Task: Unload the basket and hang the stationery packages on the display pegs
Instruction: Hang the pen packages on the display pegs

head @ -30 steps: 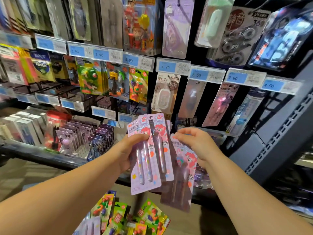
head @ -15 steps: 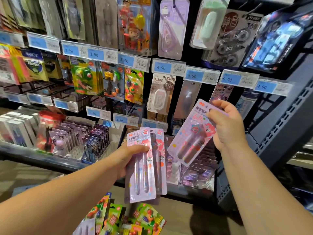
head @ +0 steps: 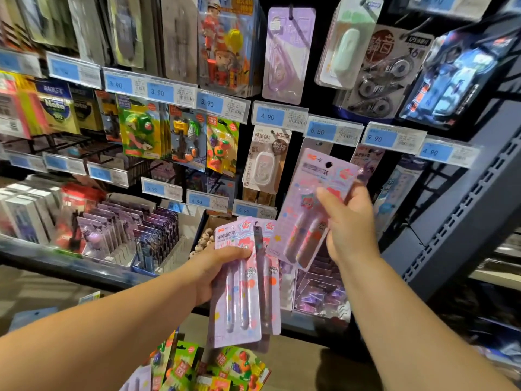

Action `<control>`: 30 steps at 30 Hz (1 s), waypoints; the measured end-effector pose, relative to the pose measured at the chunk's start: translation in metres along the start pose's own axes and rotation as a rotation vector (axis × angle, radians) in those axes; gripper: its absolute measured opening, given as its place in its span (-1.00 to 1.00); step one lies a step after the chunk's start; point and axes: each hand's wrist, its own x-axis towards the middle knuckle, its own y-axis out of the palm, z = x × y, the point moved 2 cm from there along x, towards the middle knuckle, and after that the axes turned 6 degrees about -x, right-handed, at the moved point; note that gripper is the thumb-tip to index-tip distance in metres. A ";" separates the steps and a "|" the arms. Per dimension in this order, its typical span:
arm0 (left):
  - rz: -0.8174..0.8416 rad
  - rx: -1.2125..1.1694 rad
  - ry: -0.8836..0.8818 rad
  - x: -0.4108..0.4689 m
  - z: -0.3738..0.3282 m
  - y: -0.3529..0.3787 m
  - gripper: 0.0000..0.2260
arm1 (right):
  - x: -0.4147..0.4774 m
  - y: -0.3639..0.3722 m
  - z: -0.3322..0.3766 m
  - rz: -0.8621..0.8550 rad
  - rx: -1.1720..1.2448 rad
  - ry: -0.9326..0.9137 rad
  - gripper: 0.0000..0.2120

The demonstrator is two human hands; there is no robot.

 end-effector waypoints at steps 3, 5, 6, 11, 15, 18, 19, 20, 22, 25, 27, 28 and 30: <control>-0.026 -0.029 0.007 0.001 0.002 0.003 -0.77 | -0.011 0.009 -0.008 0.027 -0.058 -0.005 -0.94; -0.030 -0.041 0.009 0.002 0.002 0.004 -0.82 | -0.018 0.010 -0.015 0.018 -0.197 -0.014 -0.83; -0.029 -0.046 0.010 0.001 0.002 0.005 -0.80 | -0.021 0.010 -0.019 0.024 -0.251 -0.018 -0.71; -0.032 -0.055 0.011 -0.003 0.000 0.011 -0.59 | -0.027 0.012 -0.028 0.115 -0.322 -0.044 -0.79; -0.056 -0.035 0.030 -0.006 -0.003 0.010 -0.58 | -0.028 0.006 -0.035 0.207 -0.416 0.013 -0.56; -0.067 -0.027 0.047 -0.006 -0.003 0.008 -0.75 | -0.024 0.000 -0.039 0.193 -0.397 0.087 -0.46; -0.067 -0.027 0.050 -0.006 -0.003 0.007 -0.77 | -0.021 -0.004 -0.044 0.179 -0.373 0.112 -0.40; -0.069 -0.031 0.054 -0.006 -0.003 0.007 -0.78 | -0.018 -0.008 -0.046 0.160 -0.353 0.141 -0.33; -0.069 -0.034 0.055 -0.007 -0.004 0.007 -0.72 | -0.014 -0.015 -0.054 0.136 -0.336 0.180 -0.31; -0.070 -0.025 0.064 -0.007 -0.006 0.008 -0.76 | -0.008 -0.024 -0.060 0.114 -0.308 0.234 -0.35; -0.082 -0.027 0.066 -0.006 -0.007 0.007 -0.84 | -0.006 -0.031 -0.059 0.113 -0.293 0.262 -0.32; -0.089 -0.026 0.067 -0.006 -0.008 0.007 -0.86 | -0.005 -0.034 -0.059 0.124 -0.287 0.265 -0.34; -0.091 -0.034 0.079 -0.005 -0.009 0.006 -0.84 | -0.004 -0.040 -0.059 0.137 -0.277 0.277 -0.39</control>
